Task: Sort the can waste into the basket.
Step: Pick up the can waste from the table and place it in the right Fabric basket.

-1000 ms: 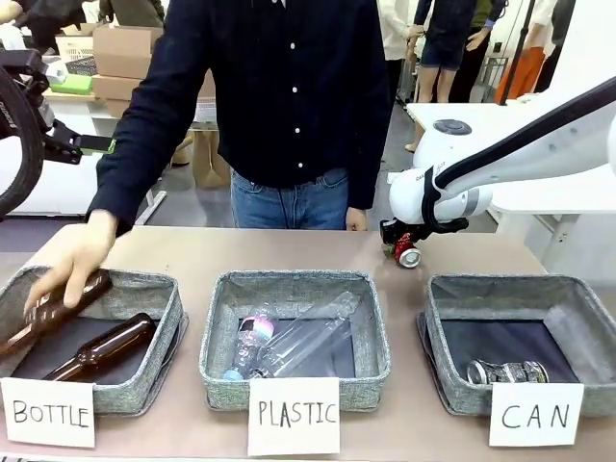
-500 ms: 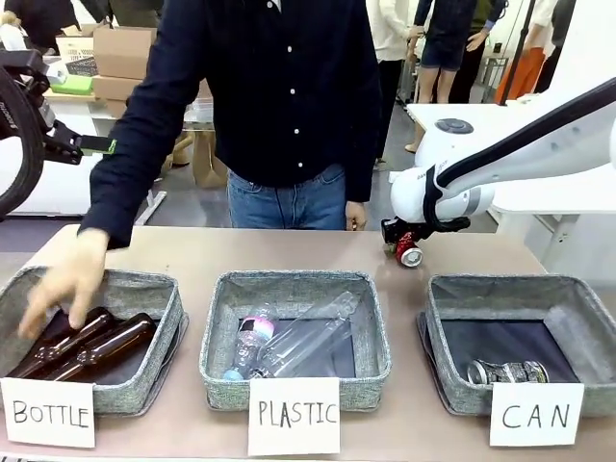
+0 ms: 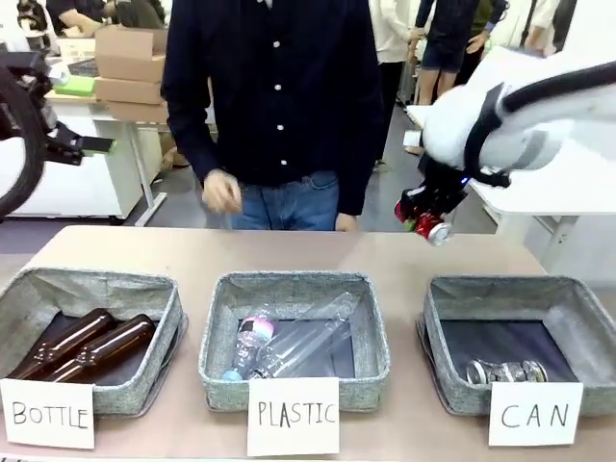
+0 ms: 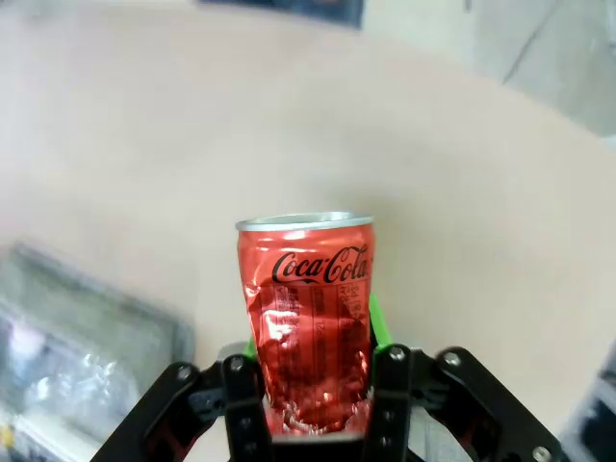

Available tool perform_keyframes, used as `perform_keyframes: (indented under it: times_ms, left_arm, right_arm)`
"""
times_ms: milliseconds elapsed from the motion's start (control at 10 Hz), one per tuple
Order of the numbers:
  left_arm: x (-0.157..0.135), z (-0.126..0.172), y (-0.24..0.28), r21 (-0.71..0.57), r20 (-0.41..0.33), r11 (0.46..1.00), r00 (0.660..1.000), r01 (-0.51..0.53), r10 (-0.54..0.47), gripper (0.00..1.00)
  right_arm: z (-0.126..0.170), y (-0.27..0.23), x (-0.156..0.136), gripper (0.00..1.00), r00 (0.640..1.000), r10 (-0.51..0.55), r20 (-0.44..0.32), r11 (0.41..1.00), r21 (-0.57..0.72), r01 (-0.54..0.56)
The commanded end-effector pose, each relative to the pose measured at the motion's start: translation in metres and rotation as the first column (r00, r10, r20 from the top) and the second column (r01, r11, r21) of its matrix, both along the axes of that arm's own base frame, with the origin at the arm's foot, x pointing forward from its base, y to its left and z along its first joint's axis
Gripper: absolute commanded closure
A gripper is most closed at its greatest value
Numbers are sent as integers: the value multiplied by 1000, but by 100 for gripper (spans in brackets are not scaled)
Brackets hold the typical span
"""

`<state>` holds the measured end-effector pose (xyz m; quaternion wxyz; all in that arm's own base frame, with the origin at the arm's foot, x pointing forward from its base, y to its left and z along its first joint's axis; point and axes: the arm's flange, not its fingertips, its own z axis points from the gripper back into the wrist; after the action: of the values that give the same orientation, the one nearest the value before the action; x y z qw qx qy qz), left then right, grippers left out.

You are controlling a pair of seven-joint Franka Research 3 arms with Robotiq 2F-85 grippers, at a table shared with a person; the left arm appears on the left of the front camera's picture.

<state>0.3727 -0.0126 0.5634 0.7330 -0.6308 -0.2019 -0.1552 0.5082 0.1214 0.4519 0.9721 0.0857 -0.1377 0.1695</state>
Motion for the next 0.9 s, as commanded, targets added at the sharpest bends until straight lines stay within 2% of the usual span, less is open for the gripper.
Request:
perform_keyframes:
  times_ms: [0, 100, 200, 400, 800]
  left_arm:
    - [-1, 3, 1, -5, -10, 1000, 1000, 1, -1, 0]
    - [-1, 3, 1, -5, -10, 1000, 1000, 1, -1, 0]
    - [-1, 3, 1, -5, -10, 1000, 1000, 1, -1, 0]
    - [-1, 3, 1, -5, -10, 1000, 1000, 1, -1, 0]
    - [-1, 3, 1, -5, -10, 1000, 1000, 1, -1, 0]
  right_arm:
    - [29, -67, -86, 100, 986, 166, -33, 985, 48, -165]
    - [24, -87, -111, 100, 977, 206, -46, 978, 39, -205]
    - [15, -104, -130, 100, 979, 187, -86, 982, 42, -184]
    - [4, -117, -154, 100, 974, 210, -87, 977, 64, -205]
    - [-2, -117, -155, 100, 965, 242, -104, 970, 63, -236]
